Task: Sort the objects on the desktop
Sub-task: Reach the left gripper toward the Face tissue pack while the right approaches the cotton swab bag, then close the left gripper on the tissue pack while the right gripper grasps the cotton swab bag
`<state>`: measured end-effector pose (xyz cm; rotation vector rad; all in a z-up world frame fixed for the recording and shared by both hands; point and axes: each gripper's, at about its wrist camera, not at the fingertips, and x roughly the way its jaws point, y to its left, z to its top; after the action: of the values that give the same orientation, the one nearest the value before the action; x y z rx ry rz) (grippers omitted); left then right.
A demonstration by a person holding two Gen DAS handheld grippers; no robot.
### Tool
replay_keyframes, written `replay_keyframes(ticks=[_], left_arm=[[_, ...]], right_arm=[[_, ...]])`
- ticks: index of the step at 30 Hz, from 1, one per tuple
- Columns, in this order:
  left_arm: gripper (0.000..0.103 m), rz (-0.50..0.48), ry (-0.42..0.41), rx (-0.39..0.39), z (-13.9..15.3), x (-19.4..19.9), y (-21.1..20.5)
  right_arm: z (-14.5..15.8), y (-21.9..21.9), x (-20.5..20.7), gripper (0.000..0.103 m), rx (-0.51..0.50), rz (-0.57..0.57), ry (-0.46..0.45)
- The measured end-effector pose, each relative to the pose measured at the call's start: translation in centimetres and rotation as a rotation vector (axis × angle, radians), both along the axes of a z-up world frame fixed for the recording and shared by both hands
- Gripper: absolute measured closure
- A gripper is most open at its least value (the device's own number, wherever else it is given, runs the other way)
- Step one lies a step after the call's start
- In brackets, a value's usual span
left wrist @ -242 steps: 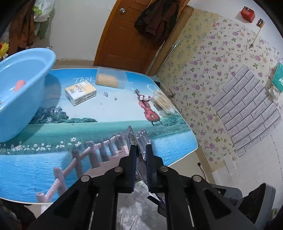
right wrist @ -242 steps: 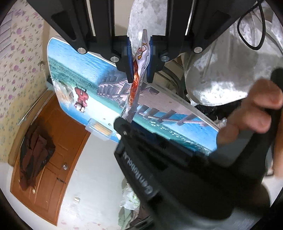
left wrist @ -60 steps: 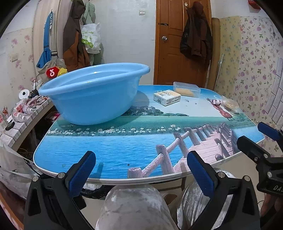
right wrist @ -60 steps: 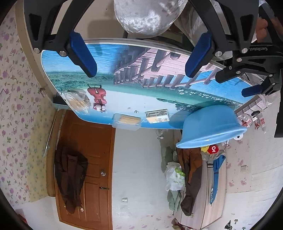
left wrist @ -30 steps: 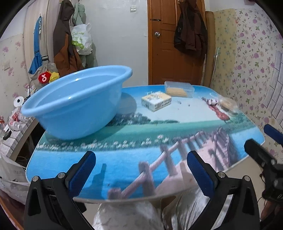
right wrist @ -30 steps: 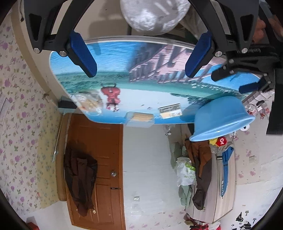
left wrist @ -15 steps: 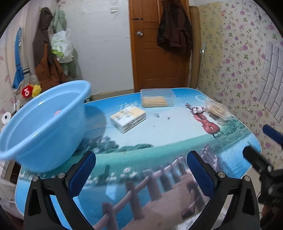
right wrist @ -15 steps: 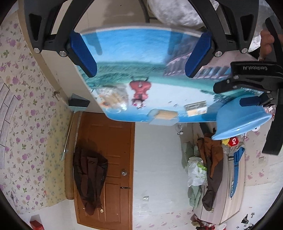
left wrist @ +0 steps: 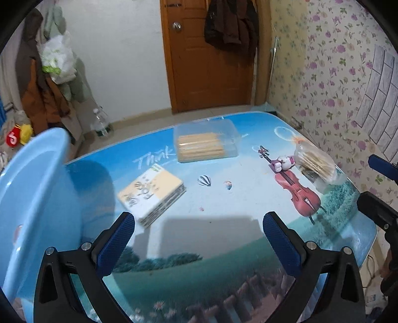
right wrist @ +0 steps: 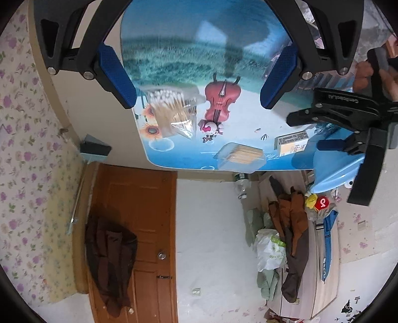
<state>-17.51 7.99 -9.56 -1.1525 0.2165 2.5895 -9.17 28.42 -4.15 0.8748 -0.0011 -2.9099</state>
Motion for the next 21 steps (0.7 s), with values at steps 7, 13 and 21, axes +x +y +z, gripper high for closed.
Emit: replay_keyframes(ticks=[7, 13, 21], left_arm=[[0.0, 0.002, -0.055, -0.011, -0.6, -2.5, 0.4], [0.0, 0.002, -0.062, -0.031, -0.6, -4.2, 0.5], [0.0, 0.014, -0.077, -0.037, -0.9, -5.8, 0.4]], right_arm=[[-0.5, 1.3, -3.6, 0.003, -0.06, 0.024, -0.101], [-0.5, 0.8, -5.4, 0.003, -0.044, 0.048, -0.127], [-1.4, 0.6, -7.2, 0.003, -0.041, 0.049, -0.162]])
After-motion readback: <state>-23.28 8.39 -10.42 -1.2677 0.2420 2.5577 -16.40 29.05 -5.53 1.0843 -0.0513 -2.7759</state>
